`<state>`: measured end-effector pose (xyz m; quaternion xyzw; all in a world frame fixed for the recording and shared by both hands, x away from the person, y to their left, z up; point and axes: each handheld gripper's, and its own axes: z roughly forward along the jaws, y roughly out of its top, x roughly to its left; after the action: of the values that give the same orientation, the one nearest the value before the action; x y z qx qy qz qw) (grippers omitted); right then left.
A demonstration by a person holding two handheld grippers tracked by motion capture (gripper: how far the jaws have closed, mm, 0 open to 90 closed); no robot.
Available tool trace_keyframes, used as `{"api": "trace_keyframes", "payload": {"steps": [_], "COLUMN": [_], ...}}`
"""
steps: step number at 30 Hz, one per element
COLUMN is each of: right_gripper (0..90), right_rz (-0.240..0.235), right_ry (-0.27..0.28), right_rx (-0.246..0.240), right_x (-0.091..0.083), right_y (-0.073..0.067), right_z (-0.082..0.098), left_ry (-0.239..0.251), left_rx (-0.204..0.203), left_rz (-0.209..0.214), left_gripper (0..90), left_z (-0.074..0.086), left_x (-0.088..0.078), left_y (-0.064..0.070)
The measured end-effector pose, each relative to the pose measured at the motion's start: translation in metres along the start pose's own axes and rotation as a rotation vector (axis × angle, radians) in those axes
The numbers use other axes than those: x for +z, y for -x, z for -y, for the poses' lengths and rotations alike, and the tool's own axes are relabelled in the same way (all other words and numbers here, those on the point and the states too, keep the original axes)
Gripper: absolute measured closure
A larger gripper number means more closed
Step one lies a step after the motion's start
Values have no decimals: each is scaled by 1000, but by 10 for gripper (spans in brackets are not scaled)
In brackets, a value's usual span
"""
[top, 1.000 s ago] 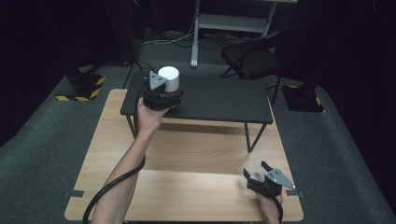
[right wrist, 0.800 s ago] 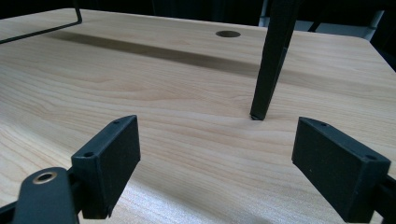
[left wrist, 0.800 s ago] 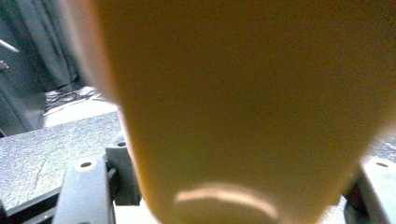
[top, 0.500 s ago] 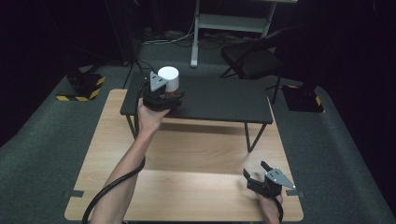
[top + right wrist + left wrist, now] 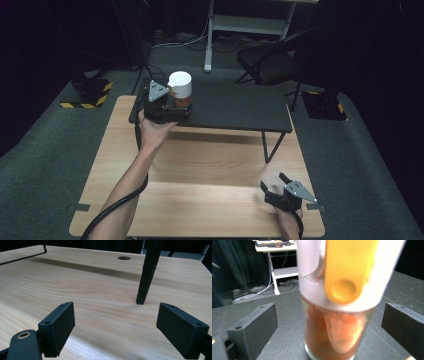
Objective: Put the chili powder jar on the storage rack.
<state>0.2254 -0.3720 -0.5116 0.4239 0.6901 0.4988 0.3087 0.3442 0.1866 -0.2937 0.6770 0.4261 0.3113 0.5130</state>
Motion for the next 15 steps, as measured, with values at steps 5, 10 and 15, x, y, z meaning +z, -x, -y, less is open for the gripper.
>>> {"api": "trace_keyframes", "payload": {"steps": [5, 10, 15], "right_gripper": [149, 146, 145], "right_rz": [-2, 13, 15], "right_ry": [-2, 10, 2], "right_rx": [-1, 12, 7], "right_x": [0, -1, -1], "right_y": [0, -1, -2], "right_z": [0, 1, 0], "left_ry": [9, 11, 19], "left_rx": [-7, -5, 8], "left_rz": [-9, -12, -15], "left_gripper": [4, 5, 5], "left_z": [9, 22, 38], "left_x": [-17, -36, -51], "left_y": [-3, -5, -3]}}
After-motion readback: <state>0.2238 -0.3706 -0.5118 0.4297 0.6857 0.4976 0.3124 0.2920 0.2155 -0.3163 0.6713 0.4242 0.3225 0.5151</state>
